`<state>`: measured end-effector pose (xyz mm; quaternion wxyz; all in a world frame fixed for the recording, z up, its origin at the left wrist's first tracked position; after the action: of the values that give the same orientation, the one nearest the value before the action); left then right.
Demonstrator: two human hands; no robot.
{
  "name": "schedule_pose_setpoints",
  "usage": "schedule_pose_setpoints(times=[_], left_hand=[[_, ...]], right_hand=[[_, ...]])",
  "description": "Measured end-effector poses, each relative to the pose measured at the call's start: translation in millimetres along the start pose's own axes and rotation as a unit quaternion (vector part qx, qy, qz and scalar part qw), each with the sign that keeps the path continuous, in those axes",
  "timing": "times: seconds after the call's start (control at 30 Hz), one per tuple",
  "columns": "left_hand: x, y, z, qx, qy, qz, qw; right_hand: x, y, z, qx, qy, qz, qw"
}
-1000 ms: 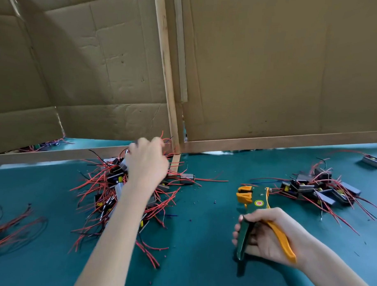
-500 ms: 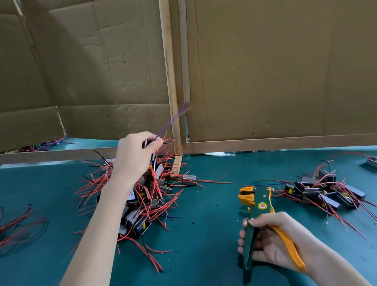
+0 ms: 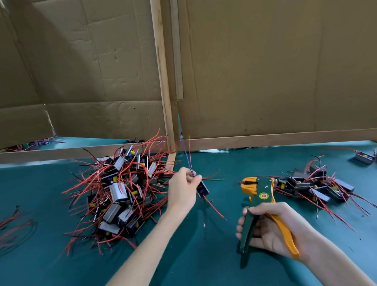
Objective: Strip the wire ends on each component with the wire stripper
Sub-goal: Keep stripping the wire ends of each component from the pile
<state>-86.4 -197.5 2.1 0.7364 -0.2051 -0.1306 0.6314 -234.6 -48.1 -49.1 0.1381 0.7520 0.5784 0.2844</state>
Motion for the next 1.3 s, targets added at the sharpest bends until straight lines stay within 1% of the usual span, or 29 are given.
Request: schedule_pose_setpoints(times=[0.07,0.1,0.17,0.23,0.27,0.3,0.37,0.43,0.47,0.53,0.63,0.73,0.83,0.9,0.93,1.03,1.1,1.3], left_hand=[[2.0,3.9,-7.9,-0.039,-0.009,0.007,0.999],[1.7,3.6,-8.4,-0.083,0.001,0.015,0.996],[1.1,-1.9,-3.6,-0.185,0.028,0.038,0.982],[0.5,-11.2,7.6,-0.256,0.06,0.048,0.964],[0.0,-13.6,13.7,-0.275,0.081,0.032,0.957],[-0.5,-12.8,18.8,-0.284,0.104,0.0,0.953],[2.7,-3.8,24.6,-0.29,0.146,-0.093,0.941],[9.3,9.5,22.9,-0.289,0.162,-0.166,0.929],[11.5,16.1,20.1,-0.282,0.168,-0.184,0.926],[14.5,26.5,13.0,-0.254,0.179,-0.195,0.93],[14.4,32.7,4.0,-0.197,0.178,-0.187,0.946],[11.5,27.7,3.0,-0.132,0.177,-0.158,0.962],[11.1,15.1,11.5,0.013,0.149,-0.146,0.978],[11.9,8.7,19.3,0.096,0.118,-0.158,0.976],[12.4,6.8,24.1,0.114,0.111,-0.167,0.973],[15.7,1.4,39.9,0.108,0.126,-0.195,0.967],[19.6,-1.6,46.4,0.119,0.116,-0.221,0.961],[27.4,-7.2,56.8,0.123,0.1,-0.259,0.953]], right_hand=[[0.2,-0.7,-2.2,-0.006,-0.004,0.007,1.0],[0.2,-1.4,-3.1,-0.008,-0.006,0.01,1.0],[0.9,-2.1,-4.4,-0.01,-0.008,0.014,1.0],[1.7,-1.6,-4.9,-0.01,-0.008,0.013,1.0],[2.0,-1.2,-5.2,-0.01,-0.008,0.013,1.0],[2.3,-0.7,-5.3,-0.011,-0.009,0.013,1.0],[2.9,0.3,-5.3,-0.011,-0.009,0.011,1.0],[3.9,1.3,-5.4,-0.01,-0.01,0.011,1.0],[4.3,1.4,-5.4,-0.011,-0.01,0.012,1.0],[4.7,1.5,-6.0,-0.01,-0.01,0.013,1.0],[4.6,0.5,-6.3,-0.009,-0.01,0.015,1.0],[4.3,0.2,-5.7,-0.008,-0.01,0.008,1.0],[4.2,2.5,-5.8,0.003,-0.016,-0.016,1.0],[5.3,6.3,-6.3,0.016,-0.025,-0.043,0.999],[6.4,9.3,-6.5,0.025,-0.031,-0.063,0.997],[11.0,17.8,-8.0,0.06,-0.059,-0.12,0.989],[14.4,24.3,-9.7,0.089,-0.077,-0.151,0.981],[21.6,37.9,-14.7,0.116,-0.112,-0.187,0.969]])
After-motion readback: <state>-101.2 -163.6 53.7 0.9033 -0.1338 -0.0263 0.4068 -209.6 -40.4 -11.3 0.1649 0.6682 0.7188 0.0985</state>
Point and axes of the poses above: each hand's wrist, its own x-axis away from the middle knuckle, its own y-axis out of the palm, z = x × y, the point moved 6 cm from there along -x, towards the middle knuckle, and after that the axes turned 13 degrees about -y, right-handed, at the moved point
